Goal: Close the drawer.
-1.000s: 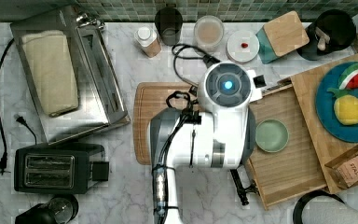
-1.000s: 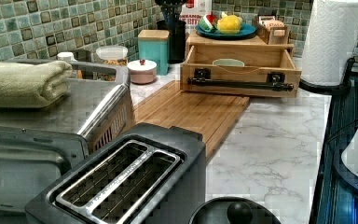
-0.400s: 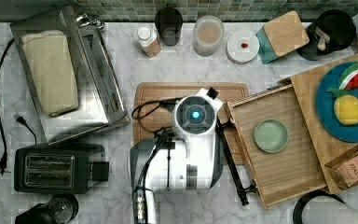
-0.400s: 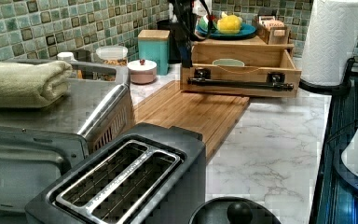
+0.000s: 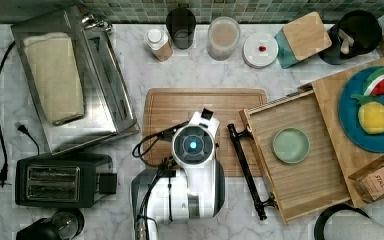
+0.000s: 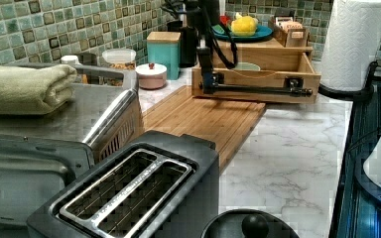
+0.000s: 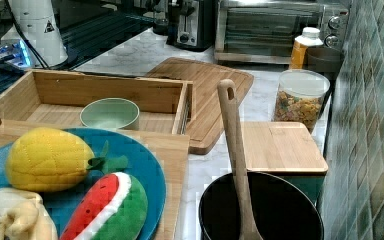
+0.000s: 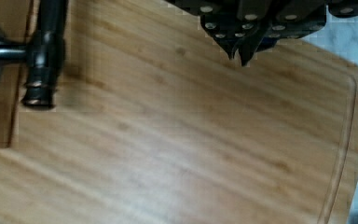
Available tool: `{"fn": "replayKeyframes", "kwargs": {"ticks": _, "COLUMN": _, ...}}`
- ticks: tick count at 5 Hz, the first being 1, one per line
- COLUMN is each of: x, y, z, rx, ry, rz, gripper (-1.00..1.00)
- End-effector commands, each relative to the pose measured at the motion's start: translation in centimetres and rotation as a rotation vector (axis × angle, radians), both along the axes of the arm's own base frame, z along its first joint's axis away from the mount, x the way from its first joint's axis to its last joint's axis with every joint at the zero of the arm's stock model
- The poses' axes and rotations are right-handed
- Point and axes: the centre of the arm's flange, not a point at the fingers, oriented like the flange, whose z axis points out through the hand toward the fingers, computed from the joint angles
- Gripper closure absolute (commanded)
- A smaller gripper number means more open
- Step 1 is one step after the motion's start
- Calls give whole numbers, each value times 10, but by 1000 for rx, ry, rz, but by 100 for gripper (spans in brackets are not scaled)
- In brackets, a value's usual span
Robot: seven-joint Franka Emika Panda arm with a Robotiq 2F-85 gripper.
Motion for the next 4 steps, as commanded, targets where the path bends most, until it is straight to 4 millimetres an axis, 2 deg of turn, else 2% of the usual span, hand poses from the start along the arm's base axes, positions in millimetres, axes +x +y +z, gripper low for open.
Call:
{"fn": "replayKeyframes", "kwargs": {"ticks": 1, "x": -26, "y": -22, "z": -13, "rx": -58, "ry": -85, "rz": 174, "gripper": 100}}
{"fn": "replayKeyframes", "kwargs": {"ticks": 2, "x": -31, "y": -36, "z": -30, "rx": -67, "ry": -88, "rz": 195, "gripper": 100}}
{"fn": "replayKeyframes", "kwargs": {"ticks": 4, "x": -25, "y": -70, "z": -37, "rx": -91, "ry": 14, "rz": 113, "gripper": 100}}
